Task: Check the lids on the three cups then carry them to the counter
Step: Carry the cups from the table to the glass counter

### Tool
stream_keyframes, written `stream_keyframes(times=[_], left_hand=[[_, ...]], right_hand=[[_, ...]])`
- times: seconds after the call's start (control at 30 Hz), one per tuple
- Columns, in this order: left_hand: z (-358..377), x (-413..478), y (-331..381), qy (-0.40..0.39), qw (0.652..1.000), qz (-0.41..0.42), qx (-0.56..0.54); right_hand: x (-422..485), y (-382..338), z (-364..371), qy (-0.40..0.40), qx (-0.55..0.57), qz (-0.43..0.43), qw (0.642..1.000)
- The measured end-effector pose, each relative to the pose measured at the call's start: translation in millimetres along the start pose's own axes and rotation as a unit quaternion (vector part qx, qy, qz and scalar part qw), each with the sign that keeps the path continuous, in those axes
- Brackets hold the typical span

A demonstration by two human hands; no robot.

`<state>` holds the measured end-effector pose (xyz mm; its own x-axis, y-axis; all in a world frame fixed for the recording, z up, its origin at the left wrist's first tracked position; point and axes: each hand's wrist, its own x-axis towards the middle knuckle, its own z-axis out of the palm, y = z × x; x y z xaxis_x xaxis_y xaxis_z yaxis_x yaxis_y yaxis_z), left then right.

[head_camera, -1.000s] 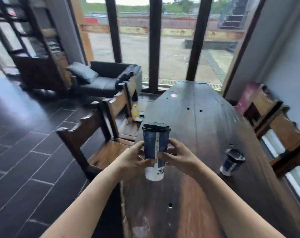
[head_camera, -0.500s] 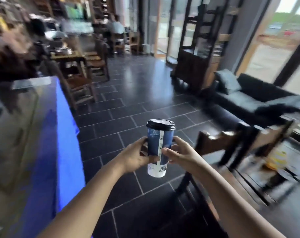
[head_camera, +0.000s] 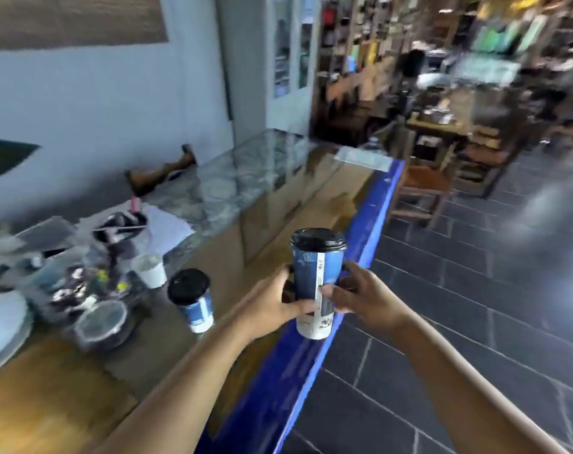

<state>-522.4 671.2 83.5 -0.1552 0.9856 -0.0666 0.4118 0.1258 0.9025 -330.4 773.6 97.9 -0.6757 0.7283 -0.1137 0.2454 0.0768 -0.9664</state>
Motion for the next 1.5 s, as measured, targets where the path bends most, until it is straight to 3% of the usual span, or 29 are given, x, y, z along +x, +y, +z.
stream_keyframes(times=[0.17, 0.37, 0.57, 1.0, 1.5], left_hand=[[-38.6, 10.1, -37.0, 0.13, 0.989, -0.073, -0.021], [-16.3, 54.2, -64.6, 0.263, 0.951, -0.162, 0.002], [-0.8, 96.7, -106.2, 0.327, 0.912, -0.249, 0.006], [-4.1, 159.3, -174.9, 0.4, 0.876, -0.261, 0.064], [1.8, 171.4, -204.4, 0.439, 0.864, -0.243, 0.031]], right_hand=[[97.0, -4.7, 31.3, -0.133, -0.02, -0.039, 0.99], [211.2, 32.6, 29.7, -0.27, -0.027, -0.022, 0.962], [290.6, 75.8, 39.5, -0.388, -0.106, -0.01, 0.915], [369.7, 107.3, 58.4, -0.414, -0.218, -0.076, 0.881], [383.9, 125.7, 62.5, -0.414, -0.196, -0.078, 0.886]])
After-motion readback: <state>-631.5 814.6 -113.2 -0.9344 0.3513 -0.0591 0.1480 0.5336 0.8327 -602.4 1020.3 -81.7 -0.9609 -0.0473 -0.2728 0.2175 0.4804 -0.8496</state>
